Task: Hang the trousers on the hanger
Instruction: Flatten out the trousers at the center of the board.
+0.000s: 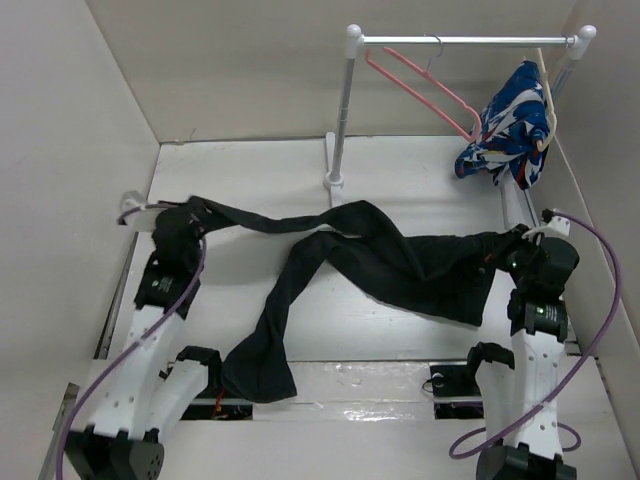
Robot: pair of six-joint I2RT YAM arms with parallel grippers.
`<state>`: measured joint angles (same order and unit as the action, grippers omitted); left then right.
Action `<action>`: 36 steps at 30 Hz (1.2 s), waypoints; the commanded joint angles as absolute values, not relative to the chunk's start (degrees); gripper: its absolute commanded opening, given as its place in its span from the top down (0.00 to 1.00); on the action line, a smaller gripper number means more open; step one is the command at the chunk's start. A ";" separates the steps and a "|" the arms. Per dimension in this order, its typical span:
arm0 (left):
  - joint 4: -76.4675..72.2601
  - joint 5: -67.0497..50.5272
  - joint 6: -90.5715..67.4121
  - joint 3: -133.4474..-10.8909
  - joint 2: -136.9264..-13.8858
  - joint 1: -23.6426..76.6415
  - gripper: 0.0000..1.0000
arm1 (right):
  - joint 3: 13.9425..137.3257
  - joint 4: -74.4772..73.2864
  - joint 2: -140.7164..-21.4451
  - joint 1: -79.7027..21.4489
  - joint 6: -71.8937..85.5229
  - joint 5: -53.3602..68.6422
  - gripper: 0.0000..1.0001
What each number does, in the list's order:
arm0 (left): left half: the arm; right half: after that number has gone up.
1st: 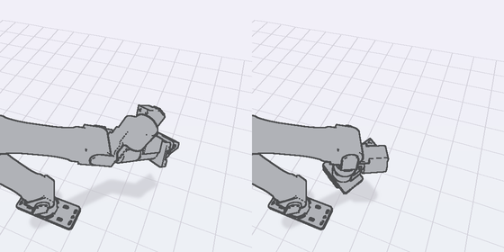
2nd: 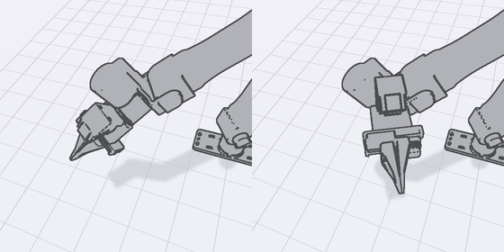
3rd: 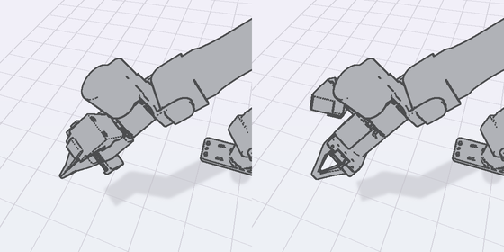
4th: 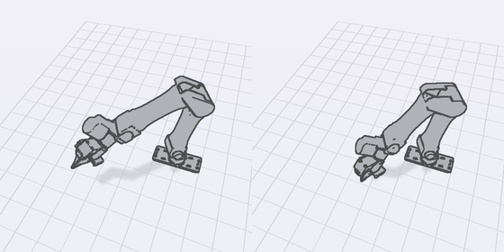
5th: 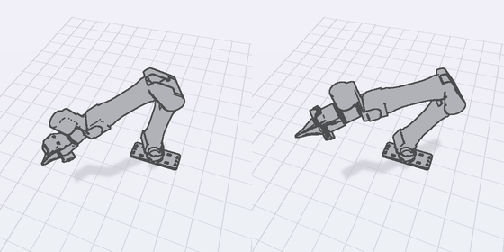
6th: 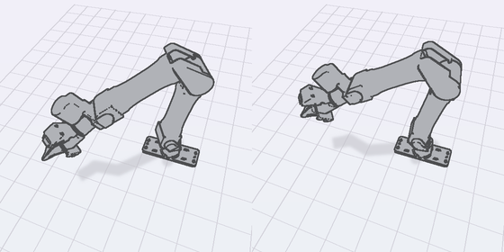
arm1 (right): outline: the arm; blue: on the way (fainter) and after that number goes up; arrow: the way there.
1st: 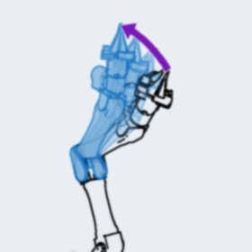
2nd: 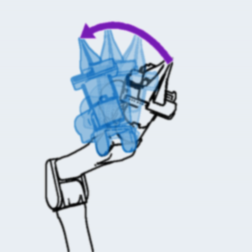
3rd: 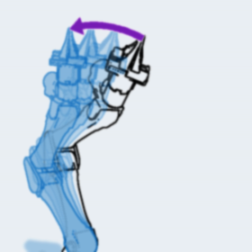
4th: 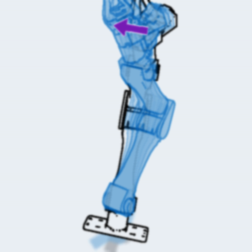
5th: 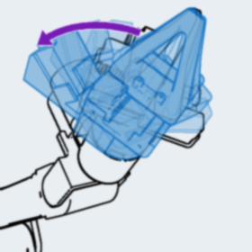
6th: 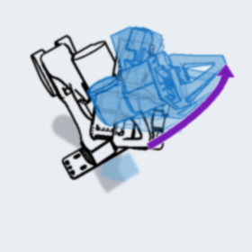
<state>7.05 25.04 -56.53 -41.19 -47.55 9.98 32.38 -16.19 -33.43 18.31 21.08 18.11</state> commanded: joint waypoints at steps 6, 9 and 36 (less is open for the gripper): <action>18.72 37.61 -46.86 -59.58 -35.60 9.05 1.00 | 50.00 -29.42 -25.23 16.26 18.99 18.03 1.00; 19.16 39.99 -43.79 -62.31 -33.84 9.05 1.00 | 55.01 -34.17 -22.59 16.26 17.41 12.58 1.00; 6.95 38.14 -43.60 -66.79 -75.32 -5.71 1.00 | 48.78 -0.62 -69.52 24.18 28.21 6.24 1.00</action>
